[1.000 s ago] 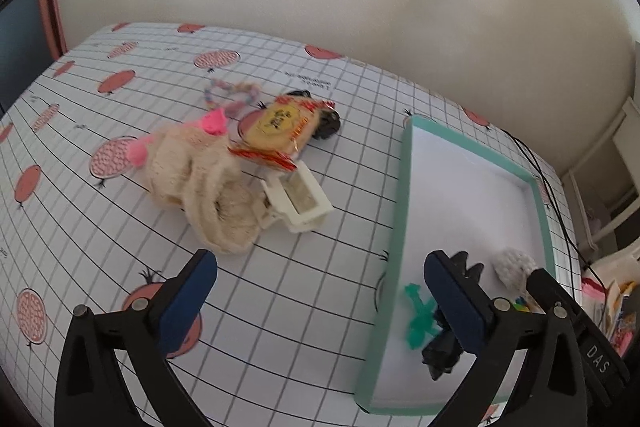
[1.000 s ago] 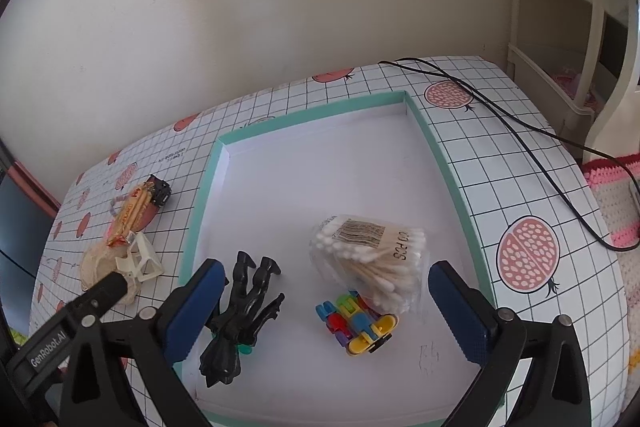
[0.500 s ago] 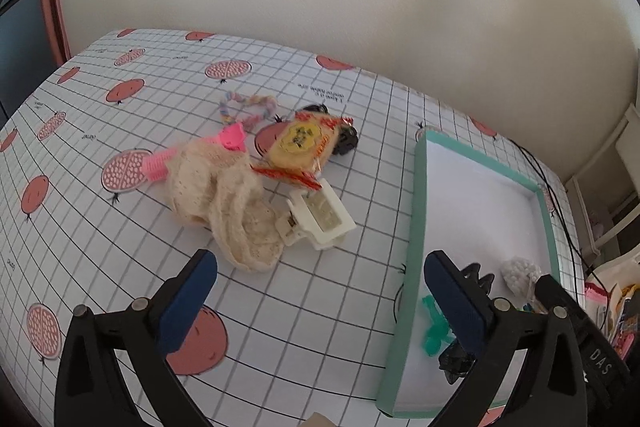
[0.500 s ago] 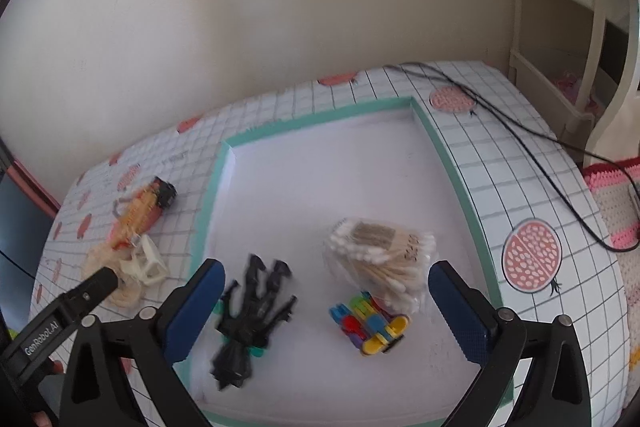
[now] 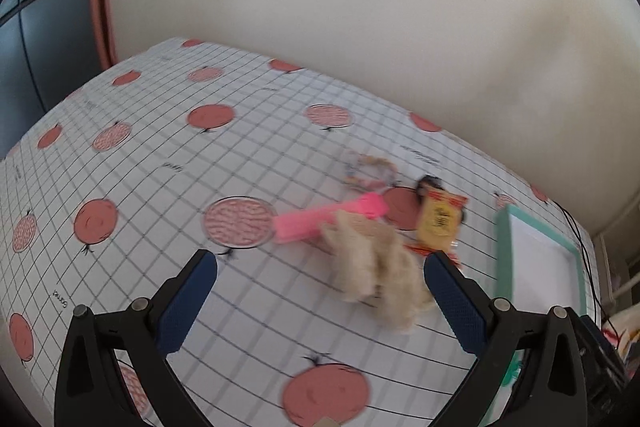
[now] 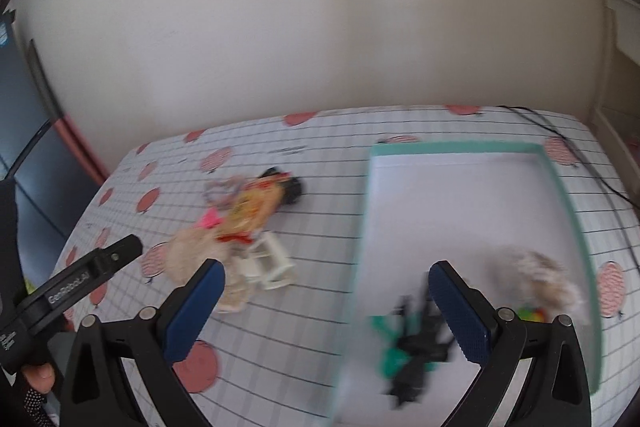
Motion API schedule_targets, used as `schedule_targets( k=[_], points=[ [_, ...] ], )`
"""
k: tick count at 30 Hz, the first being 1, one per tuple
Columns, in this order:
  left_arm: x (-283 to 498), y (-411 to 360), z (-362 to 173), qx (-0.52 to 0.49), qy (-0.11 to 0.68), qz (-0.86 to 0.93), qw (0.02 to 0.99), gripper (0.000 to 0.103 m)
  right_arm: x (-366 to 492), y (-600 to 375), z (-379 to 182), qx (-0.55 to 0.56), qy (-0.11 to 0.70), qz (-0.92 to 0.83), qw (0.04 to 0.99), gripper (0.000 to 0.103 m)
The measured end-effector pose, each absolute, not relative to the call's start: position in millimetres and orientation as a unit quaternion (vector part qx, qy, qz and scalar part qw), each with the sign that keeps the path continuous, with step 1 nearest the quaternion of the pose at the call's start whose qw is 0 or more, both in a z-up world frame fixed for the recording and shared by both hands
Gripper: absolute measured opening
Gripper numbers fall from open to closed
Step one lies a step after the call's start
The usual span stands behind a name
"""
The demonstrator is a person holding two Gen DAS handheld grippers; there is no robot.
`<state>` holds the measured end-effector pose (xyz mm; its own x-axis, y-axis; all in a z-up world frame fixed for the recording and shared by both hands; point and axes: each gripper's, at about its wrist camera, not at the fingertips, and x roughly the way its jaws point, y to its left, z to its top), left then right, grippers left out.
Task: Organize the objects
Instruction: 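Move the left gripper to the beige lace cloth while the right approaches the white clip, then grip the lace cloth with the left gripper while the right grips the white clip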
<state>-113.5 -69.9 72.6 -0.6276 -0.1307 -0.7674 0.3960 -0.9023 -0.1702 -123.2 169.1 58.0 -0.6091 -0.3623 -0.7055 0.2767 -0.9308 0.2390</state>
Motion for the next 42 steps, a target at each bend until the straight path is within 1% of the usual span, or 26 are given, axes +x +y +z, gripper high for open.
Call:
schedule_targets(
  k=[5,9,13,16,19,31,34,36,37,39,40,42],
  points=[
    [-113,-86,62,0.414,0.186,-0.879,0.147,0.103,-124,139,49,0.414,-0.049,-0.887,0.201,0.103],
    [-121,-82,53,0.428,0.214,-0.869,0.126,0.103,-132,131,41,0.422,-0.056,-0.882,0.201,0.103],
    [-133,-78,47,0.437,0.221,-0.864,0.122,0.103,-141,124,30,0.433,-0.048,-0.877,0.204,0.103],
    [-139,-82,39,0.443,0.255,-0.850,0.127,0.103,-149,120,20,0.441,-0.043,-0.872,0.207,0.103],
    [-143,-85,38,0.442,0.270,-0.846,0.127,0.103,-156,116,9,0.451,-0.044,-0.866,0.210,0.101],
    [-156,-63,30,0.463,0.272,-0.838,0.093,0.103,-165,104,-5,0.456,-0.040,-0.859,0.229,0.083],
    [-153,-60,32,0.463,0.267,-0.841,0.087,0.102,-165,103,-6,0.457,-0.043,-0.858,0.232,0.076],
    [-152,-59,31,0.464,0.264,-0.841,0.084,0.101,-164,102,-7,0.457,-0.044,-0.857,0.232,0.069],
    [-151,-58,31,0.466,0.264,-0.840,0.082,0.099,-165,102,-7,0.458,-0.043,-0.857,0.232,0.067],
    [-151,-57,29,0.470,0.262,-0.839,0.082,0.091,-165,102,-9,0.460,-0.045,-0.855,0.235,0.060],
    [-151,-56,28,0.473,0.260,-0.838,0.081,0.088,-165,102,-9,0.461,-0.046,-0.854,0.238,0.059],
    [-151,-54,26,0.476,0.258,-0.837,0.082,0.087,-165,101,-9,0.459,-0.044,-0.855,0.238,0.059]
  ],
)
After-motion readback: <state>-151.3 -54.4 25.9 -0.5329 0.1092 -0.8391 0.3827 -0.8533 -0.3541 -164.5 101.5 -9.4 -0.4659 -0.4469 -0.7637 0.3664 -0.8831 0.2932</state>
